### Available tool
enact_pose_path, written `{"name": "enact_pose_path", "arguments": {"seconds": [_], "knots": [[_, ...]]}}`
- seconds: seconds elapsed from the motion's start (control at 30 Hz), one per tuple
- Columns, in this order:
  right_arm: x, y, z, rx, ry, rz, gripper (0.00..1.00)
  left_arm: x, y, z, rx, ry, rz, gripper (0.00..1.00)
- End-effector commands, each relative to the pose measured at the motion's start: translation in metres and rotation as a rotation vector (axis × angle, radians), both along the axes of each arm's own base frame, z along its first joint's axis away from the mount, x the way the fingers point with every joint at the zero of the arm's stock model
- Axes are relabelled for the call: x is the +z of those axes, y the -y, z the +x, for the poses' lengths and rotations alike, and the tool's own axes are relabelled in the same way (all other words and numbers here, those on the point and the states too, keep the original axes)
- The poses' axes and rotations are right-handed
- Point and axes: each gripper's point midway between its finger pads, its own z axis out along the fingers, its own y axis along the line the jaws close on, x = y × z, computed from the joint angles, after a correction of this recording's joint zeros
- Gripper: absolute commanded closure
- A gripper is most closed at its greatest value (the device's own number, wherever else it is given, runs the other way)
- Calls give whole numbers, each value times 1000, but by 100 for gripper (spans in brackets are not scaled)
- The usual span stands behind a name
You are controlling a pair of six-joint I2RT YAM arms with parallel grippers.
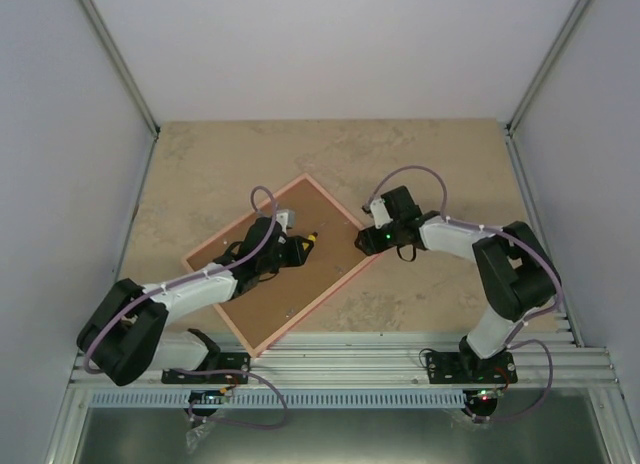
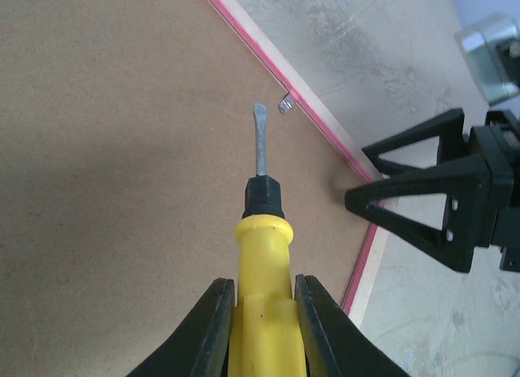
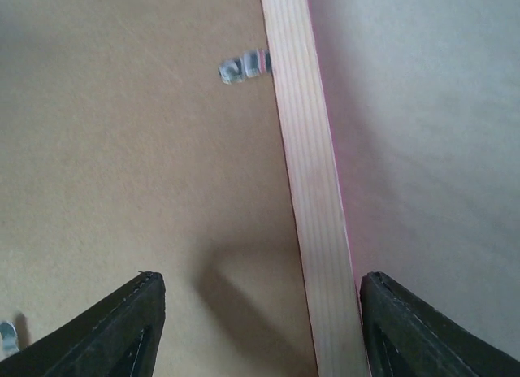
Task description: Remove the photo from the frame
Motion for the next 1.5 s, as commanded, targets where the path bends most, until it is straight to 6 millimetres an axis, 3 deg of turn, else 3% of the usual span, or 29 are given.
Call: {"name": "enact_pose_path", "arguments": {"seconds": [0.0,0.23,0.37,0.53,0.8,1.1,1.27,1.47], "knots": [[1,-13,14,60,24,-40,34,10,7,5,-15,18,-32,100],[-14,-16,22,83,12,-72,43,10,12,6,-31,15,-50,100],[-17,-12,25,67,13,-76,57,10,14,7,-38,13,-50,100],[-22,4,29,-9,1,-85,79,8,17,8,-43,-3,-53,100],[-19,40,39,-190,8,-76,98,7,31,12,-54,-20,-42,100],[-20,56,27,-287,-8,-47,99,6,58,20,-94,-36,-25,100],[-22,52,16,-298,-43,10,100,1,76,21,-132,-42,8,100],[-16,53,15,-315,-19,30,99,-9,99,23,-176,-58,34,100]]}}
